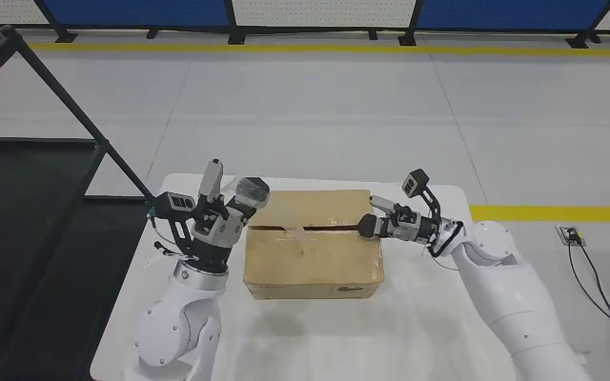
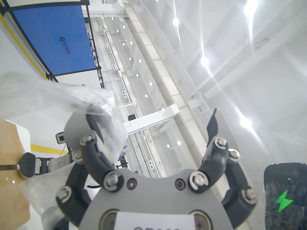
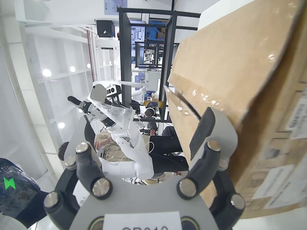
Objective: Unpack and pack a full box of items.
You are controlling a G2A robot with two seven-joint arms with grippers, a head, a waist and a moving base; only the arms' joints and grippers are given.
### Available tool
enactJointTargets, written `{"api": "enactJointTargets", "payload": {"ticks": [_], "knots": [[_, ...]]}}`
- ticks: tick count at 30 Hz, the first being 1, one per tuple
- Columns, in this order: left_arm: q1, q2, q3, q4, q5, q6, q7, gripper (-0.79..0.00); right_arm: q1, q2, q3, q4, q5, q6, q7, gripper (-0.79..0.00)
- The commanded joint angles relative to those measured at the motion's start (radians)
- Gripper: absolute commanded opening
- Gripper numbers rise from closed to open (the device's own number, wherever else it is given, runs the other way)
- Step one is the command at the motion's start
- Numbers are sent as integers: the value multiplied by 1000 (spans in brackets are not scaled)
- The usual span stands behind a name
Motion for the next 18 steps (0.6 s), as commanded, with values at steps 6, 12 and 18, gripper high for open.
{"api": "enactJointTargets", "payload": {"ticks": [6, 12, 18], "knots": [[-64, -16, 103, 58, 33, -76, 70, 0, -61, 0, 19, -89, 136, 103, 26, 0], [-134, -35, 189, 145, 44, -172, 126, 0, -84, -8, 22, -105, 273, 208, 55, 0], [-178, -52, 248, 198, 76, -243, 173, 0, -61, -19, 10, -53, 378, 298, 133, 0]]}}
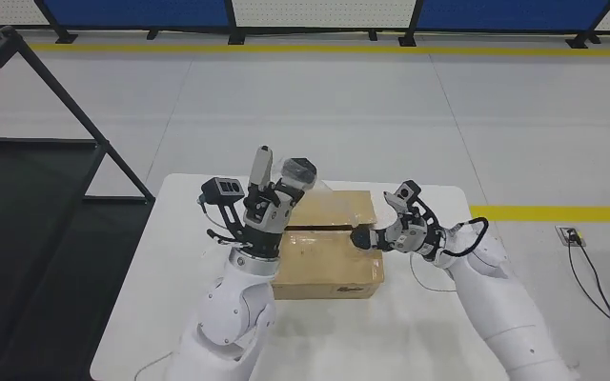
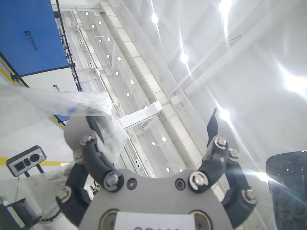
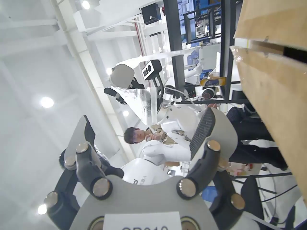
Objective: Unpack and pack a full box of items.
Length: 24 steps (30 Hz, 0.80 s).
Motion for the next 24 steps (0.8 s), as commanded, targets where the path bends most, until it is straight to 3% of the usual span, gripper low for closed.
{"api": "enactJointTargets", "payload": {"ticks": [1, 4, 7, 8, 12, 24], "knots": [[-11, -5, 16, 13, 9, -8, 10, 0, 8, -5, -6, 17, 32, 9, 25, 0], [-24, -11, 33, 31, 23, -17, 19, 0, 24, -12, -16, 43, 67, 21, 58, 0], [-30, -16, 43, 42, 25, -21, 23, 0, 39, -20, -22, 65, 93, 20, 55, -428], [-31, -17, 45, 44, 26, -22, 23, 0, 44, -22, -25, 70, 101, 22, 56, -529], [-34, -21, 46, 50, 42, -23, 26, 0, 62, -29, -35, 96, 115, 30, 78, -785], [-39, -32, 30, 59, 56, -36, 32, 0, 94, -40, -29, 150, 124, -16, 103, -785]]}}
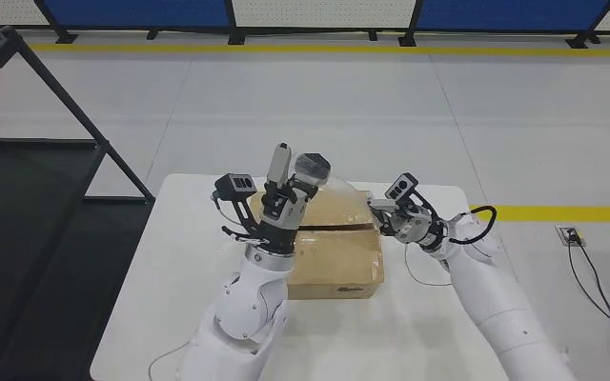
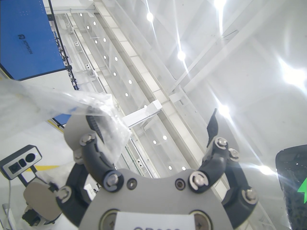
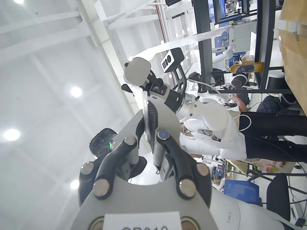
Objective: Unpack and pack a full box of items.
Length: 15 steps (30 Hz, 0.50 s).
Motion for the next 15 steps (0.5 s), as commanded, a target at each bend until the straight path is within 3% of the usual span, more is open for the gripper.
{"api": "enactJointTargets", "payload": {"ticks": [1, 15], "knots": [[1, -1, -4, 2, -1, -2, -2, 0, 4, 0, 8, 3, -1, -17, -5, -785], [34, -4, -41, 29, 19, 12, -17, 0, -22, 21, 133, -69, 23, -141, -58, -785]]}}
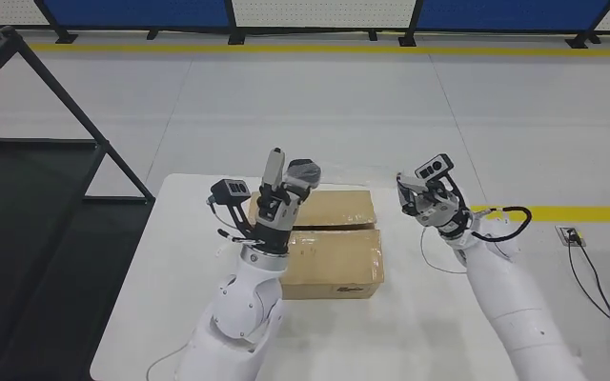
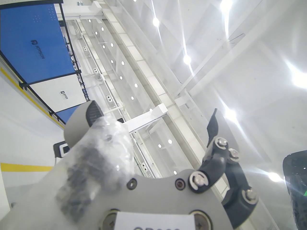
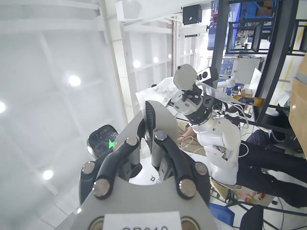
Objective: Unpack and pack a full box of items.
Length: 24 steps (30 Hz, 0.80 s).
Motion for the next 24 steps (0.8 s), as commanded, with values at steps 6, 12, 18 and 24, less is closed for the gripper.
{"api": "enactJointTargets", "payload": {"ticks": [6, 12, 18, 24], "knots": [[38, 3, -33, -12, -2, 12, -16, 0, -20, 9, 47, -47, -36, -94, -48, -785], [84, 11, -82, -45, -2, 36, -39, 0, -32, 16, 78, -79, -61, -146, -43, -785], [136, 23, -148, -91, 2, 91, -86, 0, -10, 25, 93, -89, -132, -177, -18, -785], [207, 43, -252, -140, -16, 180, -185, 0, 39, 40, 102, -81, -237, -190, 50, -785]]}}
